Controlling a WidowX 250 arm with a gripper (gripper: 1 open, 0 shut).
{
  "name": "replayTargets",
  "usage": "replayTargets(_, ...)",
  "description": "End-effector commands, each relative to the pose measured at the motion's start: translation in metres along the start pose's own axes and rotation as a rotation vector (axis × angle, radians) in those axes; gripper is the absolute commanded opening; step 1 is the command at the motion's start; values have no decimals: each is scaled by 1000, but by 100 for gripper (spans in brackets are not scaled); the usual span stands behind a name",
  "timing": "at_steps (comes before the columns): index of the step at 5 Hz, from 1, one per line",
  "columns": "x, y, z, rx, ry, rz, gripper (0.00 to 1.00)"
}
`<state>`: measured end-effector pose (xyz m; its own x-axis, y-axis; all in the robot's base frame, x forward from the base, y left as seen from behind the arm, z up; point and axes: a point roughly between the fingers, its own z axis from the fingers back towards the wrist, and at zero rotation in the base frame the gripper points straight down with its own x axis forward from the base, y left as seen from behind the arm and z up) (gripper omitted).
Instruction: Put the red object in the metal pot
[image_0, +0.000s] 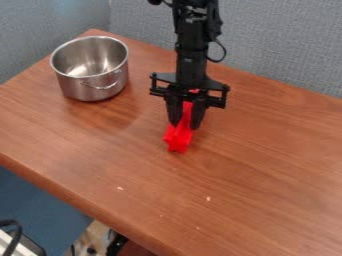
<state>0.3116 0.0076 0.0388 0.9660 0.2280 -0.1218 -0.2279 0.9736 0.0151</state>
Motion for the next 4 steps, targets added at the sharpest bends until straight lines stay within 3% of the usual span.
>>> replayTargets(1, -4, 19, -36, 25, 94, 35, 0)
replayTargets(3, -8, -1, -25, 44, 103, -21, 0)
replayTargets(4, -4, -4, -24, 49, 107, -34, 0)
